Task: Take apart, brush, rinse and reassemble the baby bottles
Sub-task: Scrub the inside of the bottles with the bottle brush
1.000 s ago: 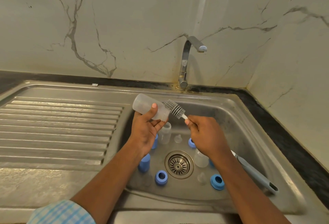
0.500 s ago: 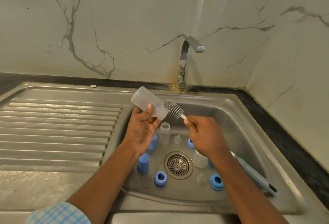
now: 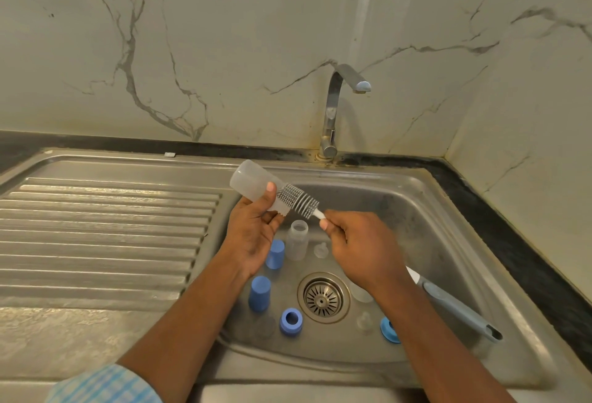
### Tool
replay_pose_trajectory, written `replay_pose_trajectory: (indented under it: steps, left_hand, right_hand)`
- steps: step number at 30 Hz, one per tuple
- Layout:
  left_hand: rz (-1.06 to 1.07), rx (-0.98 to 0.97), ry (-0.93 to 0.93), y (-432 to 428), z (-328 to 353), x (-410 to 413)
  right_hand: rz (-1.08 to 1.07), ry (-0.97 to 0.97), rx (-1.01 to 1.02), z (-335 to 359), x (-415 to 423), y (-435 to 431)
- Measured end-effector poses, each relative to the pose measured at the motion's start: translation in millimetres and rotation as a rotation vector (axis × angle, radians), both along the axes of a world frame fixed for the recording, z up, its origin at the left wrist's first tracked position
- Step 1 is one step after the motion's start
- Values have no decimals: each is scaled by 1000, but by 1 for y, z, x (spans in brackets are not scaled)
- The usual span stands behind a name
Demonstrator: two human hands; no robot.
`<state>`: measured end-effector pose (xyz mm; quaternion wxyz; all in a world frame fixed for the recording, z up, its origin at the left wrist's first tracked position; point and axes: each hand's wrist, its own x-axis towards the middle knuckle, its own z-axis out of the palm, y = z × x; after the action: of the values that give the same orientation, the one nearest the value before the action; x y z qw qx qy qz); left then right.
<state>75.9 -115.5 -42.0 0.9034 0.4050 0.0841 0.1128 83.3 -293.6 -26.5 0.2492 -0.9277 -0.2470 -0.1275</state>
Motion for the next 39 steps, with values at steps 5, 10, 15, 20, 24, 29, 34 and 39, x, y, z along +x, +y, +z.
replay_pose_trajectory:
  steps: [5, 10, 15, 20, 24, 29, 34, 39]
  left_hand:
    - [-67, 4, -22, -3, -3, -1]
    - [-79, -6, -49, -4, -2, -1]
    - [22, -79, -30, 1, 0, 2]
    - [-15, -66, -34, 0, -1, 2]
    - [-80, -32, -32, -4, -6, 1]
    - [-33, -81, -75, 5, -4, 2]
    - [-82, -71, -62, 0, -5, 3]
    - [-58, -33, -71, 2, -6, 2]
  right_hand:
    - [-111, 56, 65, -1, 7, -3]
    - [-95, 78, 71, -3, 8, -11]
    - [-25, 40, 44, 0, 2, -3]
    - [-70, 11, 51, -2, 2, 4]
    - [-110, 36, 94, -1, 7, -6]
    - [-34, 47, 72, 1, 1, -2]
    - [-91, 66, 103, -1, 7, -4]
    - [-81, 67, 112, -1, 6, -9]
